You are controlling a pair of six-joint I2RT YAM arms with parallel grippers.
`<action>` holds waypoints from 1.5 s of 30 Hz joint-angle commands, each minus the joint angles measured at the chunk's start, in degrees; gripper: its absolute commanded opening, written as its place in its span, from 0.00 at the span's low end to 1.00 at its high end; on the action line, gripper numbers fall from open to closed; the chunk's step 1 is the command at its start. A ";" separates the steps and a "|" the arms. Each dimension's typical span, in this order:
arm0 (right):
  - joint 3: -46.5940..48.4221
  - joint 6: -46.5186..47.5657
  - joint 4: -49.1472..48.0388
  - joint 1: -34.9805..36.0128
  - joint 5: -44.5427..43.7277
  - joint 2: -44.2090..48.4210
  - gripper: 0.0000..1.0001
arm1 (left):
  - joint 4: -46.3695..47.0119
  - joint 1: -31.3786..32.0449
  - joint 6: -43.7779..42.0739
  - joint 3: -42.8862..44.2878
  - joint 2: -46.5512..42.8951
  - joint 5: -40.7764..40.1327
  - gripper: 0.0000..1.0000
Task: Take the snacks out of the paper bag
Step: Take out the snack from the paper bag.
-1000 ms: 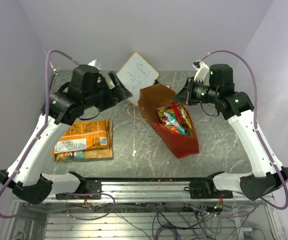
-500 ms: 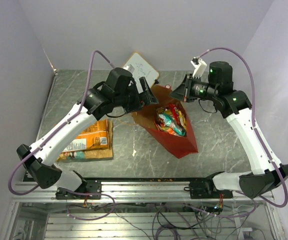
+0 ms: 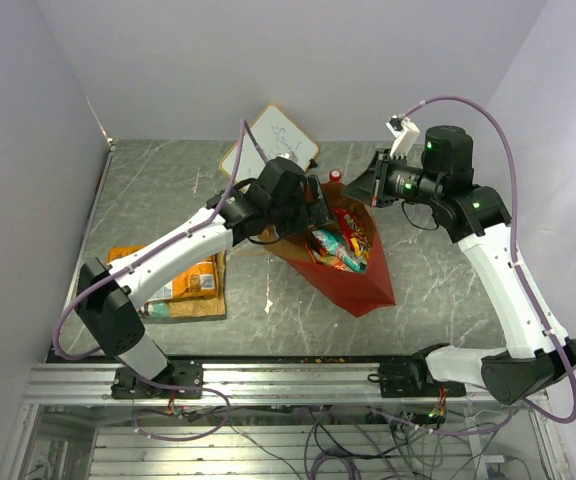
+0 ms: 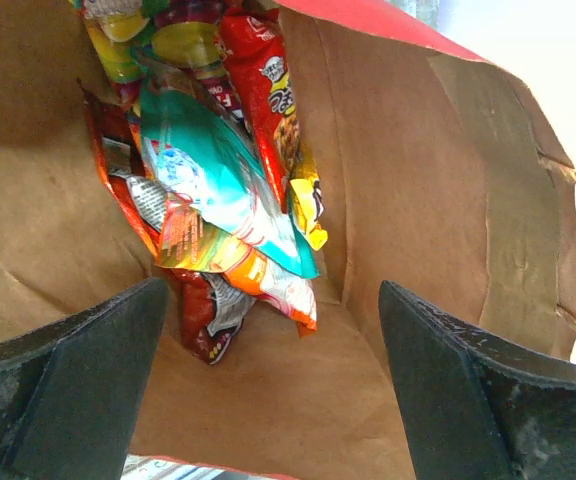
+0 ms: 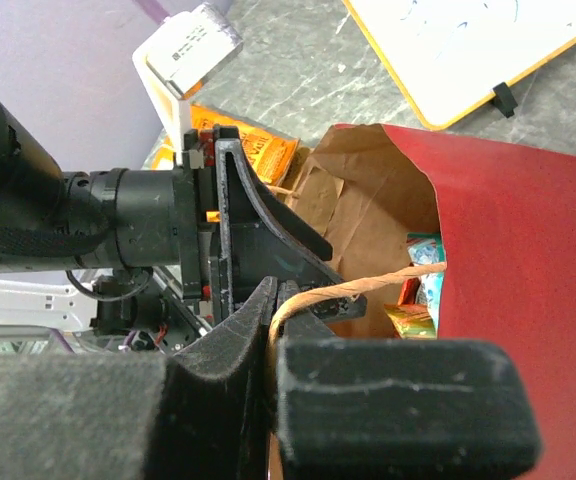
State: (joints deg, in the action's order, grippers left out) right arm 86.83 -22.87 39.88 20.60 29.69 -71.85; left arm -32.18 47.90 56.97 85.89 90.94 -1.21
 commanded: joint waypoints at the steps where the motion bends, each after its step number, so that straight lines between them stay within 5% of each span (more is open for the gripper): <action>1: -0.08 1.62 -2.84 0.16 1.48 1.23 0.00 | 0.23 -0.40 -2.44 1.82 -2.25 -2.61 0.97; 8: -1.20 1.58 -3.74 0.23 2.37 2.37 0.00 | 7.08 -0.35 1.57 -8.19 -2.96 -1.64 0.74; 15: -2.05 1.97 -3.45 0.23 2.44 2.52 0.00 | 3.50 -1.26 -1.88 -4.60 4.57 -2.84 0.85; 21: -1.81 3.29 -1.79 0.24 1.36 2.44 0.00 | 8.94 -2.13 -2.83 -0.83 12.30 2.07 0.82; 26: -0.69 4.29 -0.39 0.23 -0.31 2.32 0.00 | 7.74 -2.11 -3.91 4.46 18.58 4.71 0.54; 31: 2.69 6.07 3.77 0.24 -7.36 1.32 0.00 | 8.66 -2.04 -4.60 4.50 15.92 5.40 0.09; 45: 10.65 10.33 11.79 0.14 -26.64 -0.06 0.00 | 8.87 -2.19 -3.36 6.24 7.91 10.45 0.07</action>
State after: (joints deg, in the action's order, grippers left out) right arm 95.33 -14.52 51.11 20.60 9.30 -72.90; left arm -25.08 45.84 53.41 88.73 102.15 6.26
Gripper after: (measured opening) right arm 0.005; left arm 0.078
